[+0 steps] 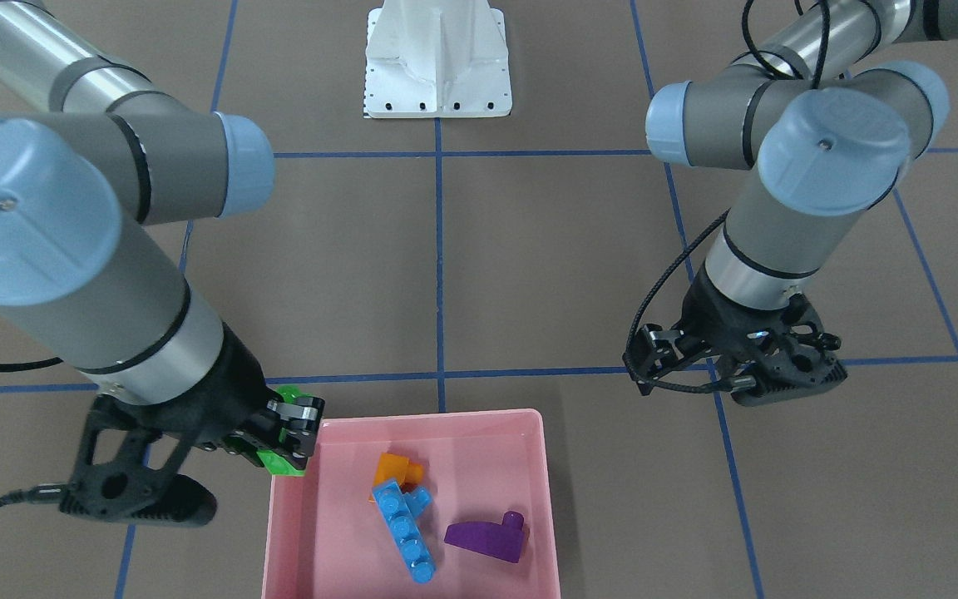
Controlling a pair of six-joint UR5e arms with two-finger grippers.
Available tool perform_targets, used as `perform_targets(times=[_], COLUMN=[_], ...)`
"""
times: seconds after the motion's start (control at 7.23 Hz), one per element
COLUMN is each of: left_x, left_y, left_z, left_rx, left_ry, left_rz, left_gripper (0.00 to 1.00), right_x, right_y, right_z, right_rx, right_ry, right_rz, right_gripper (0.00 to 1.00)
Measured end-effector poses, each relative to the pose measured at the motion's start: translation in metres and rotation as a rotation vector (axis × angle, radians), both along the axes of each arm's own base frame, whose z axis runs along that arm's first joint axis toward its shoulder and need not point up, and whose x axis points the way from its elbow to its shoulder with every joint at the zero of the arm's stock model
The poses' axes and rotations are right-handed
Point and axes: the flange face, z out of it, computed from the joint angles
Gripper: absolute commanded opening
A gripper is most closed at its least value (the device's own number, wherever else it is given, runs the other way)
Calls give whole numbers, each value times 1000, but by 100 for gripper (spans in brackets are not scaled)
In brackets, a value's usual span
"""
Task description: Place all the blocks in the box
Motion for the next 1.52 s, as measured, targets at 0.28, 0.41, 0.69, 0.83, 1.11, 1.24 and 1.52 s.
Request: perform_targets(times=[0.28,0.41,0.69,0.83,1.11,1.24,1.52], left_x=[-33,-43,-54,-64,-101,-130,-200], left_y=[34,47,61,70,98,109,115], left_z=[47,65,81,91,134,158,204], left_rx=[16,16,15,16,41,63,117], left_ry=[-33,-45,-54,-61,-110,-142,-179], left_rz=[32,42,44,41,82,115,225], left_gripper=[100,100,100,100,100,100,100], right_x=[-67,-89,-106,-108,-84,-53,33], right_y=[-4,-3,0,0,-3,-2,6], right_z=[17,20,23,20,0,-14,-6], right_rx=[80,109,137,153,202,230,238], right_ry=[18,23,25,29,100,164,224], right_rz=[18,22,23,16,-52,-125,-251], right_gripper=[0,73,100,100,100,100,100])
